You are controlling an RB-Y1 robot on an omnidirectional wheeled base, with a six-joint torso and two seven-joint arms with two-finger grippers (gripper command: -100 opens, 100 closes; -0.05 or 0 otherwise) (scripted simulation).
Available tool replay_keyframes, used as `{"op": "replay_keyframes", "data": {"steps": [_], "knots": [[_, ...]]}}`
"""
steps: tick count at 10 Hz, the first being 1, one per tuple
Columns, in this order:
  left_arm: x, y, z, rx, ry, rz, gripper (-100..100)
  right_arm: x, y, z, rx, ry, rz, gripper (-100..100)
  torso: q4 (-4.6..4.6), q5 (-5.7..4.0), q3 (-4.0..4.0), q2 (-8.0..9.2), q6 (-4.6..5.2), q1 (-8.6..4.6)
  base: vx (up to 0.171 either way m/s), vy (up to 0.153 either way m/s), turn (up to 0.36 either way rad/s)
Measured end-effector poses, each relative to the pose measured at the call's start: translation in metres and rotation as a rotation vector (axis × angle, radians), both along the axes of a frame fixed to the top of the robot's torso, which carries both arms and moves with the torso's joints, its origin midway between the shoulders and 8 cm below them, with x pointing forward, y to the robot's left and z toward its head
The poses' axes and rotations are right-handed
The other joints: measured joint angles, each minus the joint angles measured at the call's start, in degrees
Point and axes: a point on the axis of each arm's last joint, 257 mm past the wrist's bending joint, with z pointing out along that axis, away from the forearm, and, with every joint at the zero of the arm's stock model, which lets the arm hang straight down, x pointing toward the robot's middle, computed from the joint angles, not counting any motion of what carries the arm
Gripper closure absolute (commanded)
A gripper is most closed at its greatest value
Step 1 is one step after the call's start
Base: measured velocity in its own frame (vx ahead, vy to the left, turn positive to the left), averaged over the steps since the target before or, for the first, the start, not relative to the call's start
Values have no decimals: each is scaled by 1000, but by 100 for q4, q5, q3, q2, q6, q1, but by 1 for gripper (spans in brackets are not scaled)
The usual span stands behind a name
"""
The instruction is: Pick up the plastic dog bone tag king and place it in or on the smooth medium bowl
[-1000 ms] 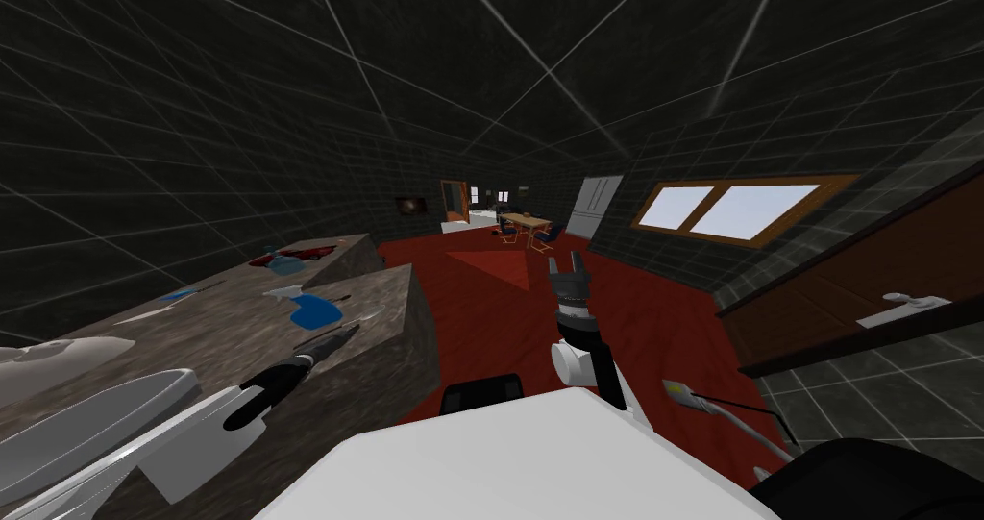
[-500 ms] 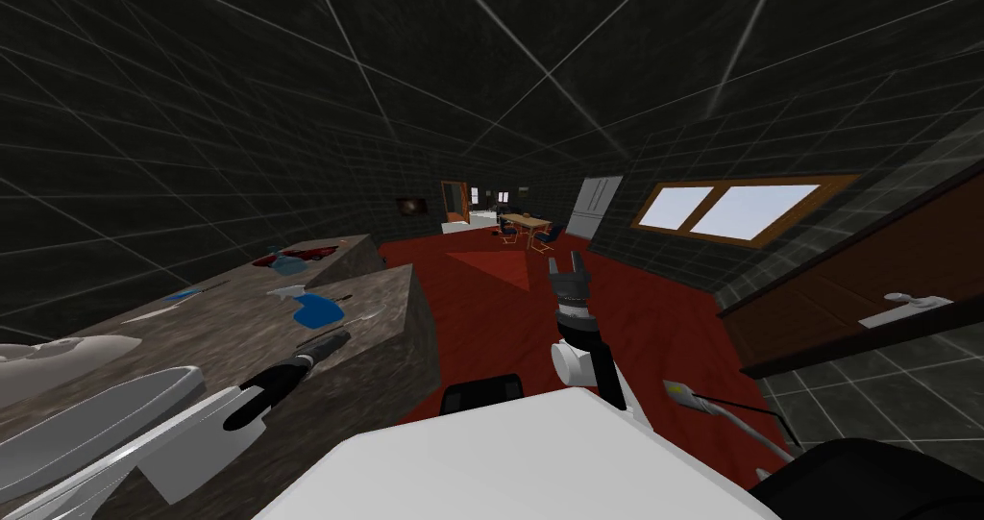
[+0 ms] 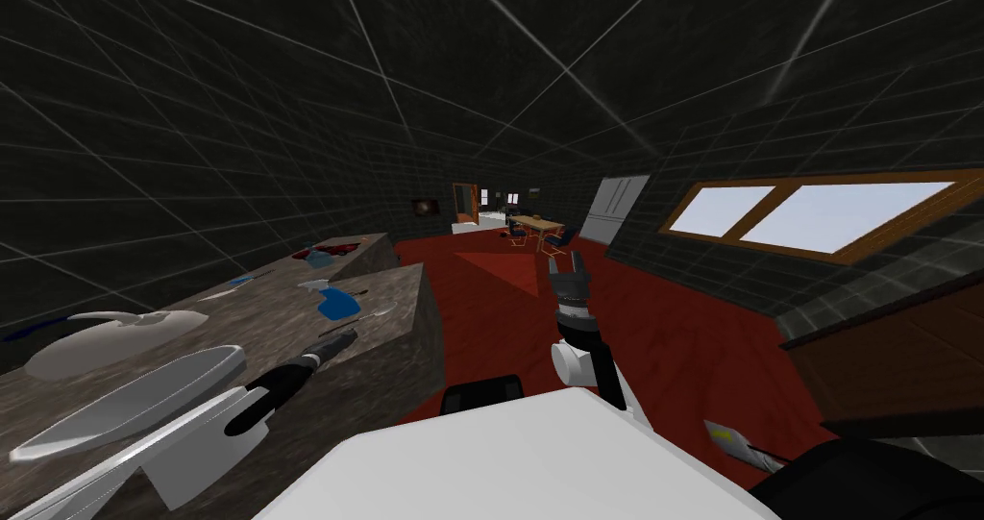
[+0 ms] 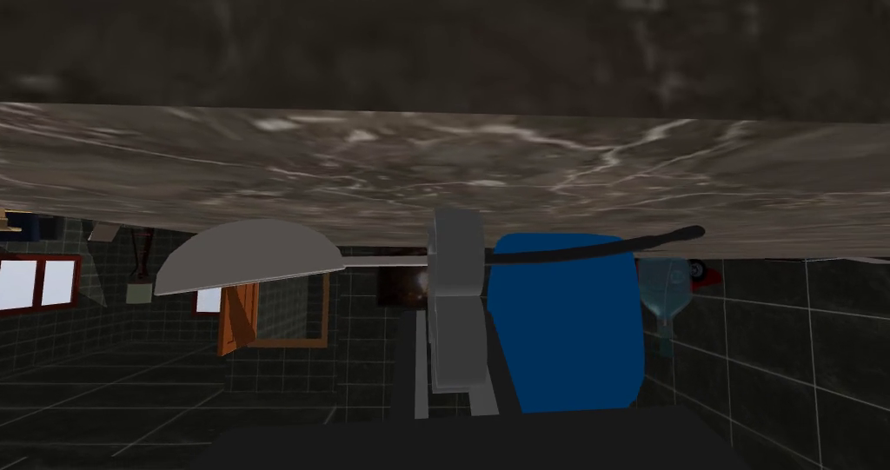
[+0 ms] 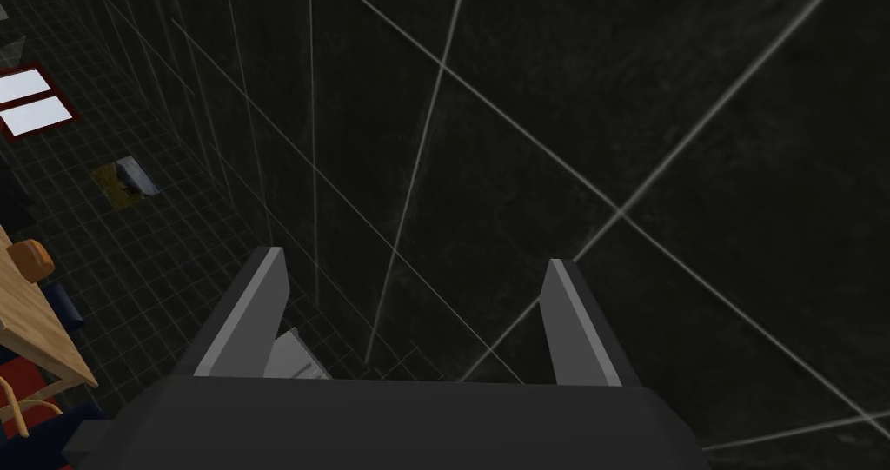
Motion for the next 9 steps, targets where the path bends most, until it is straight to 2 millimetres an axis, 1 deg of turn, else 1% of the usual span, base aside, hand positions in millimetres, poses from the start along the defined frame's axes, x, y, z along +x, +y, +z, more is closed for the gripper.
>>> {"op": "replay_keyframes", "data": {"steps": [4,5,6,7,8,9], "knots": [[-4,-31,5,0,0,-73,100,0,0,0,0,0,0,0,0,-3,2,3,-5,-4,78,0,188],[-4,-40,6,-1,-1,-91,100,0,0,0,0,0,0,0,0,-2,1,4,-4,-4,31,-5,42],[-4,-41,5,-1,-1,-93,0,0,0,0,0,0,0,0,1,-2,6,13,2,-3,5,-1,-8],[-4,-41,6,-1,-1,-93,100,0,0,0,0,0,0,0,3,-2,11,21,1,-2,-31,38,75],[2,-45,14,-17,-30,-96,100,0,0,0,0,0,0,0,10,-4,21,36,-2,8,-70,79,100],[16,-50,30,-40,-72,-101,100,0,0,0,0,0,0,0,15,-3,31,51,-1,23,-59,89,63]]}}
